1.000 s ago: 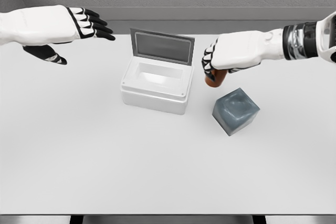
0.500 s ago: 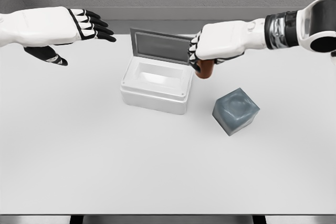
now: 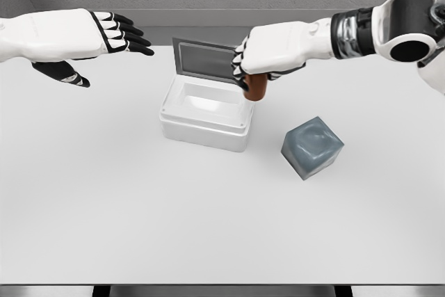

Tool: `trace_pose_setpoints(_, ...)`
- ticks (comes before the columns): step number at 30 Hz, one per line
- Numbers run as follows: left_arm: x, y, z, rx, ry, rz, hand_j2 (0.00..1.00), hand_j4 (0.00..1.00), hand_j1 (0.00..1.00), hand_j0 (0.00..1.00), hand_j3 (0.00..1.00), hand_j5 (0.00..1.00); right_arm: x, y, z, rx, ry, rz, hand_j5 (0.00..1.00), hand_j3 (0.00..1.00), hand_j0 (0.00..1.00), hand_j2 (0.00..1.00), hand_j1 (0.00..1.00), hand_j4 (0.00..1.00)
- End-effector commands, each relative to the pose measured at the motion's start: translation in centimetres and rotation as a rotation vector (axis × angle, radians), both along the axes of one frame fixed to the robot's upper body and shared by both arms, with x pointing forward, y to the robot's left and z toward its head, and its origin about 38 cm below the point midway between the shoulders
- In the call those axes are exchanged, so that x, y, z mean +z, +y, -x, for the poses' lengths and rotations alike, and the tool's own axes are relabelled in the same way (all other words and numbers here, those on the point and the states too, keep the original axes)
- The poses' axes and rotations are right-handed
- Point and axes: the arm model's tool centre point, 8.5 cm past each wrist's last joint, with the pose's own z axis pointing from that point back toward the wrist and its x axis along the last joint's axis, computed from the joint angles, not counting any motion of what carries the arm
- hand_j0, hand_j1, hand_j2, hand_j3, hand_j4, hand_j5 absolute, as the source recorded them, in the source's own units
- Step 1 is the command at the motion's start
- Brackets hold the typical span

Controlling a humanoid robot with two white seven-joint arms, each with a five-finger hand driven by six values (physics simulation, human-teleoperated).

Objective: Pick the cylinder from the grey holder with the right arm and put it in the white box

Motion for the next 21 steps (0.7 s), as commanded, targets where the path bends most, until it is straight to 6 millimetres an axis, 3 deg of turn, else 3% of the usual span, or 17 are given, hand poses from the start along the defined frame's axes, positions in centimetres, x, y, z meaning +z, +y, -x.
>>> trace_pose_setpoints(1,0.0,0.0,0.0,0.0,0.002,0.005,1.0,1.0,1.0,1.0,1.0,1.0,-0.3,0.7,-0.5,-0.003,0.008,-0.007,0.43,0.43,0.43,0.43,0.43,0.43)
trace_pose_setpoints(21,-0.2,0.0,0.0,0.0,0.01,0.002,1.0,1.0,1.0,1.0,1.0,1.0,-0.6,3.5,-1.0,0.028,0.01,-0.007,0.45,0.45,0.45,0.45,0.45,0.45)
